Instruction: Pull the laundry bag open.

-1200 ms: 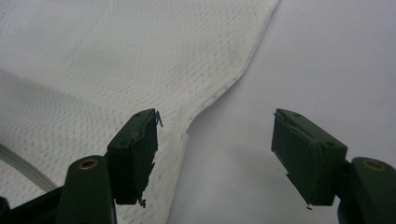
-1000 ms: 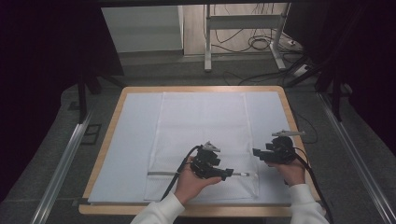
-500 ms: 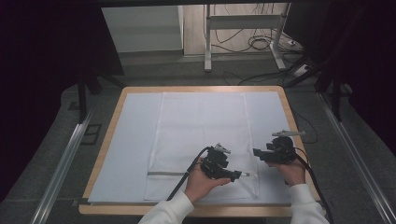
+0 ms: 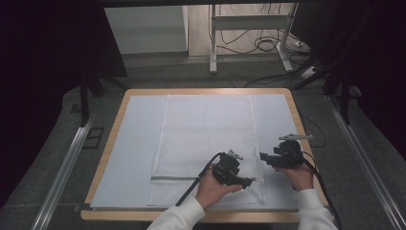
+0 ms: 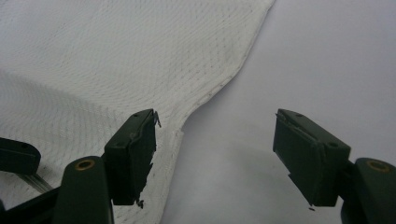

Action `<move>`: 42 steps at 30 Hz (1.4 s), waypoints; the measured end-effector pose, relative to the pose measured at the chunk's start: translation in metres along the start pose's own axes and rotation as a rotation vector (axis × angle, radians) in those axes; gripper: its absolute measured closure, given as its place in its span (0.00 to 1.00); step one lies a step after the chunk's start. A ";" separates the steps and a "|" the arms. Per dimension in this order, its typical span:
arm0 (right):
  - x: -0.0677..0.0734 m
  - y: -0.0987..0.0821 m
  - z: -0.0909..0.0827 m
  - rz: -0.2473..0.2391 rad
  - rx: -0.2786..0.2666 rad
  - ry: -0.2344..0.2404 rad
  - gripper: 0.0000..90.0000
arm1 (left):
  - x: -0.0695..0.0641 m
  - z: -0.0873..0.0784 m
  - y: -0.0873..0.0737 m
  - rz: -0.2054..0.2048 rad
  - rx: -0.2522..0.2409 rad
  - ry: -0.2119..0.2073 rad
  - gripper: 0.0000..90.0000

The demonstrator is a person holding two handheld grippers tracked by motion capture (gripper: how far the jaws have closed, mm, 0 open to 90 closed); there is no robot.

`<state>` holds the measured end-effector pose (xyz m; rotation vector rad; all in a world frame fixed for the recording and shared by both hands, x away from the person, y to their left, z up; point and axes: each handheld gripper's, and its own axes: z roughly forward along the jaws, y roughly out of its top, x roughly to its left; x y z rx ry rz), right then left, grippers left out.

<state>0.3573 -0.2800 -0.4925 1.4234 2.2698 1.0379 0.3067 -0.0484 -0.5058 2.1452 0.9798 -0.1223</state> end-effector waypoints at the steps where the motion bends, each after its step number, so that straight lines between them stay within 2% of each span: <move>1: 0.000 0.000 0.000 0.000 0.000 0.000 0.32 | 0.000 0.001 0.001 -0.004 0.001 -0.007 0.39; 9: 0.000 0.000 -0.001 0.002 -0.004 0.001 0.32 | -0.002 0.008 0.003 -0.014 0.012 -0.030 0.39; 14: 0.000 0.000 -0.001 0.001 -0.004 0.001 0.32 | -0.005 0.010 0.003 -0.005 0.012 -0.027 0.40; 25: -0.001 0.000 -0.002 0.006 -0.009 -0.002 0.32 | -0.008 0.014 0.002 -0.011 0.017 -0.041 0.46; 34: -0.002 0.001 -0.003 0.010 -0.013 -0.001 0.32 | -0.010 0.022 0.000 -0.017 0.039 -0.047 0.47; 42: -0.003 0.001 -0.004 0.015 -0.014 0.000 0.32 | -0.007 0.024 0.002 -0.051 0.032 -0.071 0.50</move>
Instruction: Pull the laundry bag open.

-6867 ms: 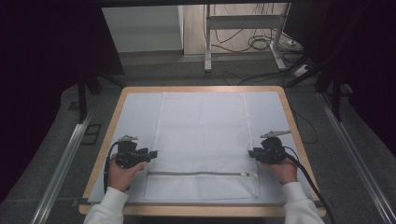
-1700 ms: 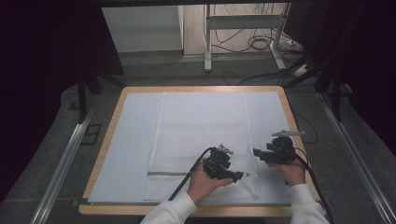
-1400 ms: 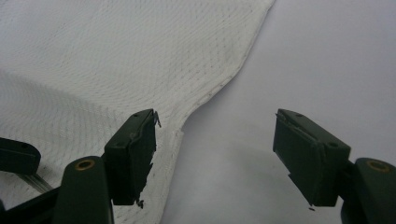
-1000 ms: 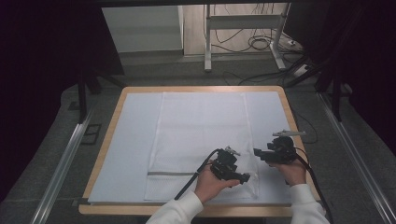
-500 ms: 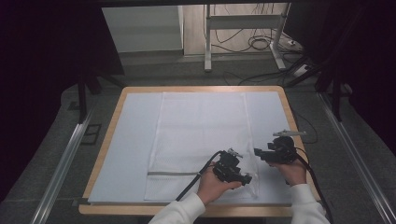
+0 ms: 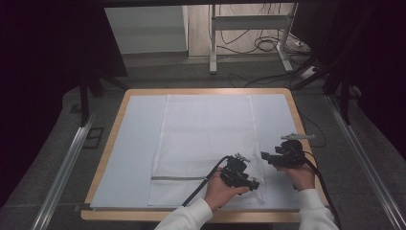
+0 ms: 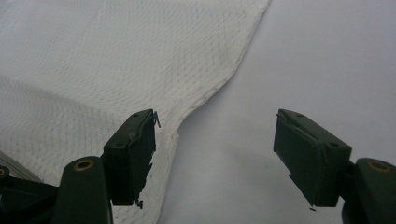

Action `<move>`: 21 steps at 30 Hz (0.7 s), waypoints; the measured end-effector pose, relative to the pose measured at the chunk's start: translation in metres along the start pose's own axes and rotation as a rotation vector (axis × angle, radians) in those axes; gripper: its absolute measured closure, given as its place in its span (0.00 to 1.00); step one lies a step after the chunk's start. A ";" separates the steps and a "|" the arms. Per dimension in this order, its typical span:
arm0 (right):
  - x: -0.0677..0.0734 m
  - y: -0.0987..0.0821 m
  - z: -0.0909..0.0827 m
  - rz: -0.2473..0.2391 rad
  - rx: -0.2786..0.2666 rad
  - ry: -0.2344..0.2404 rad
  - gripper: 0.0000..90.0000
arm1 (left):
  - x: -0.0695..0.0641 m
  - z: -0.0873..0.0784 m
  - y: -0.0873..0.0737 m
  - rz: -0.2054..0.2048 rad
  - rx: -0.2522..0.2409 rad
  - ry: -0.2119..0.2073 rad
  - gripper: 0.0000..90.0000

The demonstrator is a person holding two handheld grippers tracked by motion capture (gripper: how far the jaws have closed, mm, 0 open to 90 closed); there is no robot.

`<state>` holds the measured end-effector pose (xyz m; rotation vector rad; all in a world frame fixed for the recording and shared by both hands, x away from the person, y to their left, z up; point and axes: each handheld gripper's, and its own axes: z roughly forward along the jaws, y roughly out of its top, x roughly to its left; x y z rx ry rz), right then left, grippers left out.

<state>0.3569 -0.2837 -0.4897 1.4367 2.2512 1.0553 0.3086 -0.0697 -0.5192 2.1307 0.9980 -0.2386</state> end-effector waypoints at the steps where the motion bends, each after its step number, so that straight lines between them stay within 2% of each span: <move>1: 0.000 0.000 0.000 0.000 0.000 0.000 0.32 | 0.000 0.000 0.000 -0.001 -0.002 0.000 0.51; 8: 0.000 0.000 0.000 0.001 -0.002 -0.002 0.32 | 0.000 0.002 0.000 -0.003 -0.013 0.000 0.61; 16: -0.001 0.000 0.000 -0.003 -0.005 -0.004 0.32 | 0.001 0.007 0.003 -0.008 -0.011 -0.021 0.74; 21: -0.001 0.000 0.000 -0.003 -0.004 -0.004 0.32 | 0.002 0.009 0.004 -0.004 -0.010 -0.017 0.80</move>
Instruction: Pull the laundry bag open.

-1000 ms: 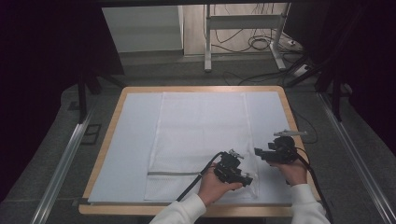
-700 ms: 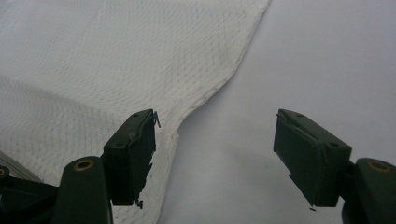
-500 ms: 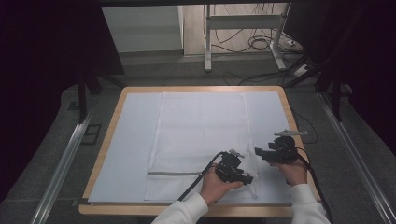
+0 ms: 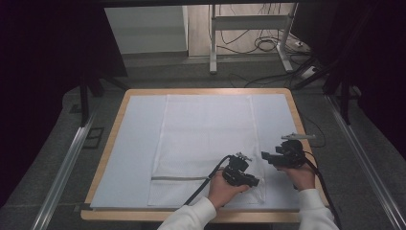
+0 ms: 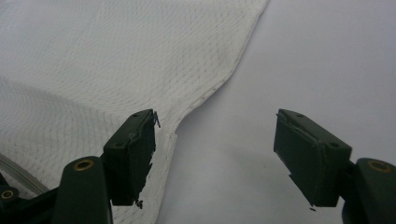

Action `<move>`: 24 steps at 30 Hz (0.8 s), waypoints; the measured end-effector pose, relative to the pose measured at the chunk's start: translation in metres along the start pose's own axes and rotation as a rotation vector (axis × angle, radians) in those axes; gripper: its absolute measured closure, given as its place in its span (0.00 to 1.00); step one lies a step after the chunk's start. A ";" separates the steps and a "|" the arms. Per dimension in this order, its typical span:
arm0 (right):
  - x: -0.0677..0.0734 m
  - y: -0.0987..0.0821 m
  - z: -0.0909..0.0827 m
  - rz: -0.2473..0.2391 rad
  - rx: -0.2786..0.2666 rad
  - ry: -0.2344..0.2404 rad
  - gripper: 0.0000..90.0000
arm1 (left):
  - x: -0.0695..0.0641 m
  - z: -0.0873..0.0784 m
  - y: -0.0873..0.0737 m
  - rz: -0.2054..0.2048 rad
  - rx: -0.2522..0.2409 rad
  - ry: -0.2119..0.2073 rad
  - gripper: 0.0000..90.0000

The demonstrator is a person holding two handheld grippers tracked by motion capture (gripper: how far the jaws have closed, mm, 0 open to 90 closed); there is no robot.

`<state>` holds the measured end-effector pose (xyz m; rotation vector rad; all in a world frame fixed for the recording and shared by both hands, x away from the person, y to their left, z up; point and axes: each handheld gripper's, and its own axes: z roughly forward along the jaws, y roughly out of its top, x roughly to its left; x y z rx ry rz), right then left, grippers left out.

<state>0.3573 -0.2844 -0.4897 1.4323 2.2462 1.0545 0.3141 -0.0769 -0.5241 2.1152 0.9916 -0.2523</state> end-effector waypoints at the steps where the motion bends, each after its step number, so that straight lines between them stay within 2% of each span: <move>1: 0.000 0.000 0.000 0.001 0.000 0.000 0.32 | 0.000 0.000 0.000 0.000 0.001 0.002 0.81; 12: 0.000 0.000 0.000 -0.003 0.002 -0.001 0.32 | 0.004 0.000 0.001 0.012 0.000 0.024 0.95; 24: -0.002 0.000 -0.002 0.000 -0.001 -0.004 0.32 | 0.004 -0.004 0.000 0.025 -0.009 0.022 0.96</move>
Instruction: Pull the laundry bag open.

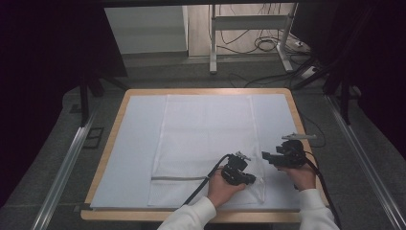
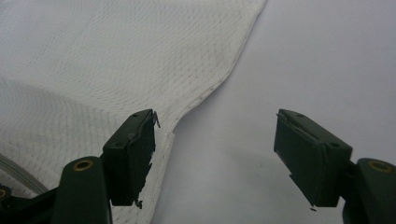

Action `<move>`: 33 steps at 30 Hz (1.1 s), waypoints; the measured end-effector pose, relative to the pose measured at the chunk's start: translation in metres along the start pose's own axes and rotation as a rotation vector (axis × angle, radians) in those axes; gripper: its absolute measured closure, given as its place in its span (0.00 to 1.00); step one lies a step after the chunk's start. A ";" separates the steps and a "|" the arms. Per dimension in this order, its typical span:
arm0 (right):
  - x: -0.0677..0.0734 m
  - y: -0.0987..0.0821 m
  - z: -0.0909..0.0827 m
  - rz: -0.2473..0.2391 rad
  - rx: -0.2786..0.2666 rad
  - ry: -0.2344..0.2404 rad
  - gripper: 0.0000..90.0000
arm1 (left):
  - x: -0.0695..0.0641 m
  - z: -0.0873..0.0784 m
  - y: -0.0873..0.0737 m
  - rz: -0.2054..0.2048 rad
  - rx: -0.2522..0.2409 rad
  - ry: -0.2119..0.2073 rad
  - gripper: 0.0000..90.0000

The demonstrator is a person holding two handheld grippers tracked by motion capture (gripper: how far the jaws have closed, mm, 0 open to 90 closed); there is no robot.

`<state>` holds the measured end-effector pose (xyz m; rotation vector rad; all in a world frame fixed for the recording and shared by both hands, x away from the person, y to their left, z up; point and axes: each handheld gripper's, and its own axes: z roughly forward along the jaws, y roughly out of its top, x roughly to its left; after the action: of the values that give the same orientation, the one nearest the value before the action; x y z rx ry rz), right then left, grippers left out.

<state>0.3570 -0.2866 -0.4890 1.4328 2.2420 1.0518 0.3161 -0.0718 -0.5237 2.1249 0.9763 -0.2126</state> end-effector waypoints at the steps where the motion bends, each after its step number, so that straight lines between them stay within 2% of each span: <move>1: -0.001 0.000 0.000 0.002 0.000 -0.001 0.32 | 0.000 0.000 0.000 -0.001 -0.003 -0.002 0.96; 13: -0.003 -0.001 -0.003 0.008 -0.005 -0.004 0.32 | 0.003 -0.013 0.000 -0.012 -0.031 -0.020 0.96; 24: -0.006 -0.002 -0.005 0.024 -0.008 -0.007 0.31 | 0.012 -0.036 -0.001 -0.027 -0.078 -0.031 0.96; 29: -0.006 -0.002 -0.007 0.056 -0.026 0.003 0.27 | 0.017 -0.047 -0.002 -0.031 -0.096 -0.030 0.96; 33: -0.006 -0.002 -0.008 0.061 -0.034 0.005 0.24 | 0.020 -0.055 -0.003 -0.038 -0.113 -0.031 0.96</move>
<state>0.3540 -0.2959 -0.4856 1.4952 2.1852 1.1083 0.3194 -0.0200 -0.4967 1.9965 0.9880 -0.2039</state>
